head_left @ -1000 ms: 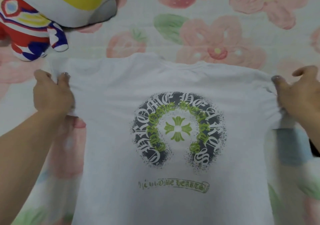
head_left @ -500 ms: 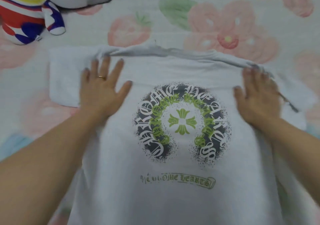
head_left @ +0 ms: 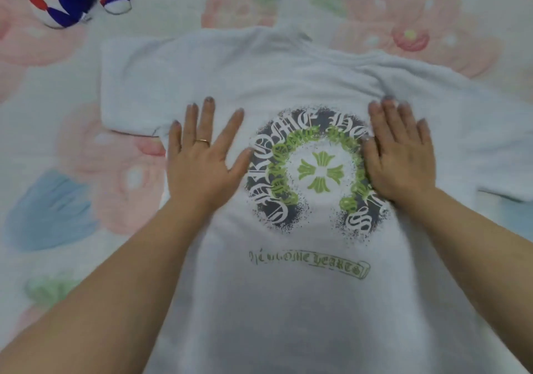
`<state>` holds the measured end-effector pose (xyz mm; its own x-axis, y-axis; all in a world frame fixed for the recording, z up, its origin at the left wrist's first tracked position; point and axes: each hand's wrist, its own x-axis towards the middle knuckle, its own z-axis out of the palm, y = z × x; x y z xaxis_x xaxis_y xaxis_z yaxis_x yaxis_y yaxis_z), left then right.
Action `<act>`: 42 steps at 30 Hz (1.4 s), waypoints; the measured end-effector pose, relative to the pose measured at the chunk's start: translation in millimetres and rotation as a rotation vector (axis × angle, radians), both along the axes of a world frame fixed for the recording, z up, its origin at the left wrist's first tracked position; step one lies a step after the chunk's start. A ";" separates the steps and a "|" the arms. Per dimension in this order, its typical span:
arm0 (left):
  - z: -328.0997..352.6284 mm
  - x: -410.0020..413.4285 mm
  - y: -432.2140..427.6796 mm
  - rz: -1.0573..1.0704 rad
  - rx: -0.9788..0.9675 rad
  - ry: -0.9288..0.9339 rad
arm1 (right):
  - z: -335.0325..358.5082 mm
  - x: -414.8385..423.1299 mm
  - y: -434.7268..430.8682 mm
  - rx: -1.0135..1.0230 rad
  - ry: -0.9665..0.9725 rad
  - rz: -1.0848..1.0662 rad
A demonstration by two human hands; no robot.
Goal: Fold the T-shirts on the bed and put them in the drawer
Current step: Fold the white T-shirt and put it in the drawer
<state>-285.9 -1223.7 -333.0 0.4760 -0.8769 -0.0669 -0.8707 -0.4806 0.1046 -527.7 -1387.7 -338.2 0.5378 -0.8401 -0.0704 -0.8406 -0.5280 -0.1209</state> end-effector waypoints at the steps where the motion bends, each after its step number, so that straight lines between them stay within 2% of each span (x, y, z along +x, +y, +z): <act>1: 1.8 15.6 17.6 0.078 0.017 -0.001 | 0.1 -25.2 -10.9 -0.007 0.028 -0.093; 3: 12.2 30.4 48.9 0.269 0.030 0.020 | 10.6 -63.6 -15.1 -0.046 0.083 -0.271; 5: 21.8 11.0 64.4 0.408 -0.012 -0.010 | 21.2 -67.1 10.2 -0.100 0.067 -0.391; 6: 26.1 -11.7 65.3 0.388 -0.062 -0.037 | 26.5 -56.6 32.9 -0.111 0.018 -0.373; 8: 29.0 -71.6 64.0 0.153 -0.153 -0.051 | 31.1 -26.7 94.4 -0.123 -0.108 -0.151; 10: 27.7 -122.7 72.2 -0.048 -0.103 0.026 | 26.4 -12.1 154.8 -0.058 -0.134 0.056; 11: 24.4 -131.9 82.1 -0.069 -0.033 0.063 | 24.6 -18.6 171.5 -0.001 -0.100 0.078; 17: 19.3 -71.7 178.4 0.331 0.186 0.063 | 25.4 -140.9 171.6 0.135 0.110 -0.373; 20: 36.3 -70.0 190.4 0.432 0.152 0.162 | 37.1 -149.8 177.0 0.212 0.117 -0.468; 22: 45.1 -75.6 182.8 0.493 0.077 0.221 | 47.1 -130.7 176.2 0.190 0.062 -0.480; 24: 52.9 -73.9 169.3 0.637 -0.039 0.304 | 61.4 -94.0 163.5 0.165 -0.043 -0.394; 26: 57.1 -66.2 159.6 0.803 -0.158 0.395 | 74.5 -45.0 144.0 0.162 -0.172 -0.164; 28: 57.5 -58.3 155.5 0.990 -0.272 0.496 | 83.5 11.3 121.5 0.246 -0.263 0.055; 30: 55.8 -56.2 155.1 1.079 -0.289 0.544 | 90.1 73.1 99.1 0.346 -0.276 0.227; 33: 53.9 -56.4 156.8 1.083 -0.241 0.585 | 86.4 164.6 70.4 0.322 -0.221 0.414; 36: 52.1 -53.3 160.1 1.065 -0.193 0.621 | 83.2 237.5 47.0 0.284 -0.119 0.502; 42: 50.6 -53.8 167.3 0.977 -0.225 0.689 | 79.4 325.0 31.0 0.232 0.088 0.716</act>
<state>-339.7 -1056.4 -282.4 0.8673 -0.1932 -0.4587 0.1191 -0.8143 0.5681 -202.7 -1356.7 -258.8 0.9307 -0.2461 -0.2707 -0.3135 -0.9179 -0.2432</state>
